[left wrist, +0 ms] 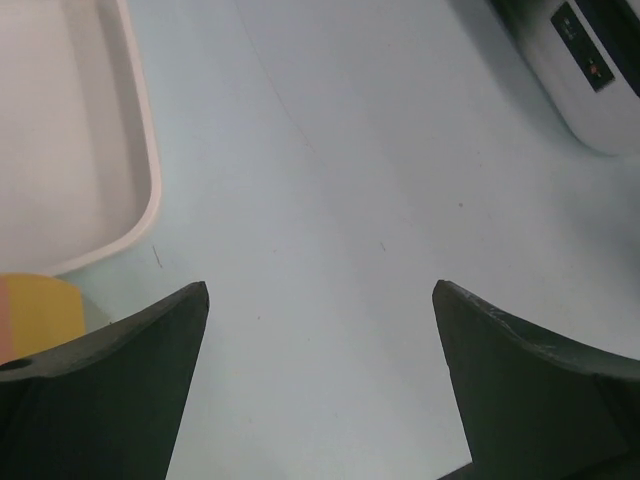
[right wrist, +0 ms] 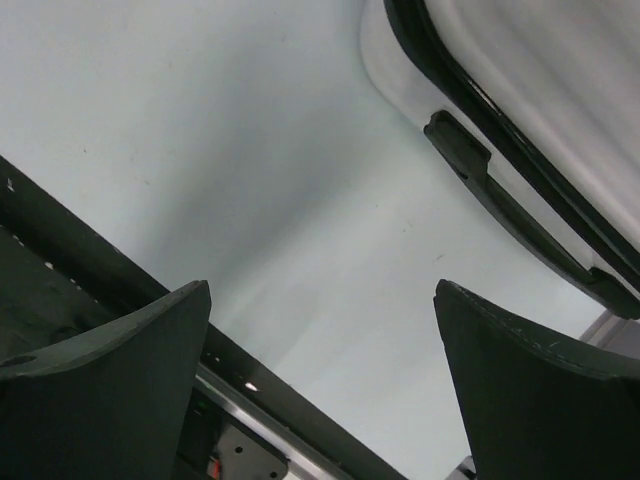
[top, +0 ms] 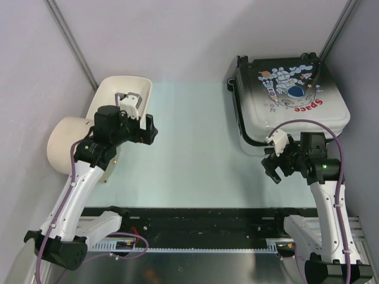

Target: Open, take out, and arrange the luggage

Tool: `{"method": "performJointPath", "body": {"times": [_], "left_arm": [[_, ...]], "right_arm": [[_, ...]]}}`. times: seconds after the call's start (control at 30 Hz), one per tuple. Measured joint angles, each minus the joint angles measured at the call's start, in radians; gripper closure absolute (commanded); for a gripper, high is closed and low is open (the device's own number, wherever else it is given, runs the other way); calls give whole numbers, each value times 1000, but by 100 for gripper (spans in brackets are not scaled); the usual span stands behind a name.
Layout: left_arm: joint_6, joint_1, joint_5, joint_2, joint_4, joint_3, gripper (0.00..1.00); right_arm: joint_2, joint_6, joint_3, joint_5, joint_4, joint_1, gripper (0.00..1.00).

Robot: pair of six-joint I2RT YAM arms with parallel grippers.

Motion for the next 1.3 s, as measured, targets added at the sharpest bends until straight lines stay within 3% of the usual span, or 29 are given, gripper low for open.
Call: {"method": "performJointPath", "body": {"times": [0.4, 0.6, 0.73, 0.93, 1.3], "left_arm": [[130, 0, 341, -31, 37, -35, 0], [161, -11, 404, -19, 72, -36, 0], [163, -13, 411, -14, 87, -36, 0], [163, -13, 412, -15, 103, -41, 0], [171, -13, 412, -14, 119, -76, 0]], "right_arm": [[-96, -522, -214, 80, 37, -18, 2], [19, -933, -290, -6, 141, -287, 6], [156, -1124, -290, -57, 215, -393, 7], [246, -1195, -290, -148, 317, -462, 7], [319, -1204, -368, -259, 546, -454, 6]]}}
